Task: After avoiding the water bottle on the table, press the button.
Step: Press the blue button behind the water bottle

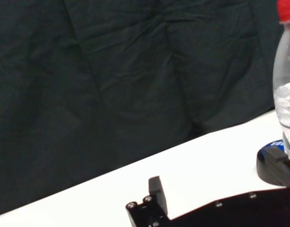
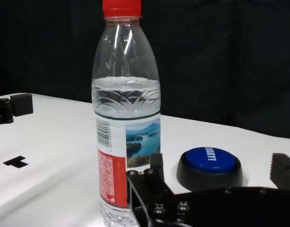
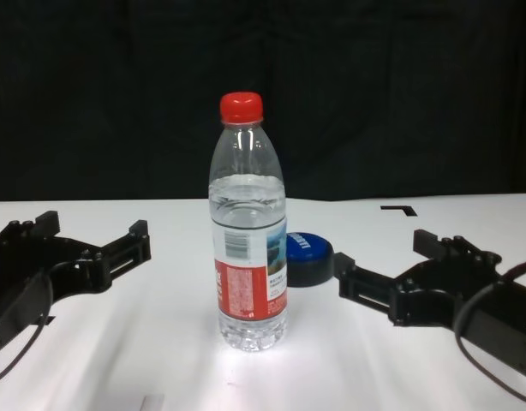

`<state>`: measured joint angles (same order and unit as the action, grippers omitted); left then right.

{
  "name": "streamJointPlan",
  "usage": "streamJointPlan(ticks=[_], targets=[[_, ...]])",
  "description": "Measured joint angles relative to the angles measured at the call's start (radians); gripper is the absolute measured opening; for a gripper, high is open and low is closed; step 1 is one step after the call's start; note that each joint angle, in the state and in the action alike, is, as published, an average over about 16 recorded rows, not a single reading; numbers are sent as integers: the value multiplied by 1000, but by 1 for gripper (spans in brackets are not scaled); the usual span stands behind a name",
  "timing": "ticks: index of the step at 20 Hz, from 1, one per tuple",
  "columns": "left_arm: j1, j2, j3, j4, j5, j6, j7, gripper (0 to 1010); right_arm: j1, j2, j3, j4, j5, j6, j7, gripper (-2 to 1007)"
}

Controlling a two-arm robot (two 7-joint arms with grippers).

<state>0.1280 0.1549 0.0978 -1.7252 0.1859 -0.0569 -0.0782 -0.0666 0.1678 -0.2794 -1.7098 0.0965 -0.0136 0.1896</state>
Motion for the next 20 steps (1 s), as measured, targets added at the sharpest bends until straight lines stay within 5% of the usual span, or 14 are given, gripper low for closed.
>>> streamJointPlan(ticks=[20], targets=[[0, 1, 0, 1, -1, -2, -2, 1003, 2, -7, 6, -2, -4, 3, -8, 1003]])
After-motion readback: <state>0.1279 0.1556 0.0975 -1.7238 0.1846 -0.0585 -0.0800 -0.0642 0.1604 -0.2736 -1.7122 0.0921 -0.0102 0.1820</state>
